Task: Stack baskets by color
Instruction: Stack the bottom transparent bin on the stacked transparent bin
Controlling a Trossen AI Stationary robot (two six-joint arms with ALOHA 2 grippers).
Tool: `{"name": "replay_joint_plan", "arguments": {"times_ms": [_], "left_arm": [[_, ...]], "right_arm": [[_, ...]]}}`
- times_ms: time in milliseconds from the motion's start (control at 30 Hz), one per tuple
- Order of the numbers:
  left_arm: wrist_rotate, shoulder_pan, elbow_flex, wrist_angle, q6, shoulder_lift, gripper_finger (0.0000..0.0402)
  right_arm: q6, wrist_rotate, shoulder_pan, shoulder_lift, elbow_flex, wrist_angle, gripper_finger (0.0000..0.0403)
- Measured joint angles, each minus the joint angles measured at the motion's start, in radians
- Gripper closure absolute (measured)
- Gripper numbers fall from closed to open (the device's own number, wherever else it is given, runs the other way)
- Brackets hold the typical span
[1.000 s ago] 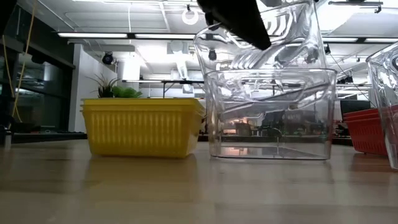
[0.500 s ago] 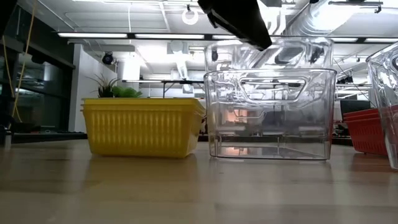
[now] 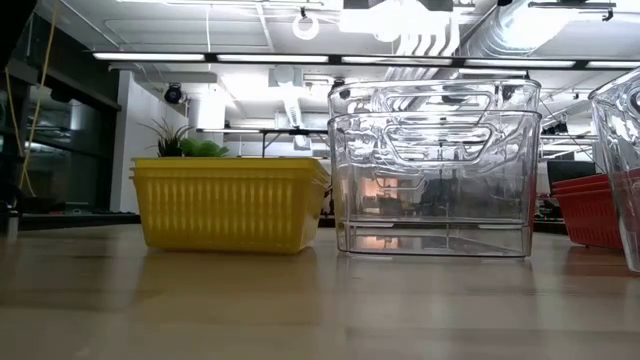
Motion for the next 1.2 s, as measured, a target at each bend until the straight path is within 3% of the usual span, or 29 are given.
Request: {"name": "replay_joint_plan", "arguments": {"times_ms": [167,333,467,633,900,1033,1200], "left_arm": [[0.058,0.071,-0.014,-0.032,-0.076,-0.121,0.0215],[0.079,0.123,-0.147,0.075,-0.126,-0.293,0.0215],[0.088,0.139,-0.350,0.271,-0.194,-0.469,0.0215],[0.082,0.136,-0.686,0.620,-0.262,-0.714,0.0215],[0.078,0.136,-1.160,1.107,-0.289,-1.051,0.0216],[0.098,0.139,-1.311,1.209,-0.287,-1.182,0.0216],[0.102,0.139,-1.401,1.215,-0.302,-1.316,0.0216]], "right_arm": [[0.031,-0.043,0.000,0.000,0.000,-0.039,0.0172],[0.078,-0.069,0.000,0.005,0.000,-0.117,0.0172],[0.112,-0.116,0.001,0.016,0.000,-0.143,0.0172],[0.133,-0.199,0.008,0.039,0.000,-0.147,0.0172],[0.130,-0.207,0.051,0.106,0.000,-0.132,0.0172],[0.135,-0.205,0.079,0.142,0.000,-0.126,0.0172],[0.132,-0.169,0.102,0.174,0.000,-0.126,0.0172]]}}
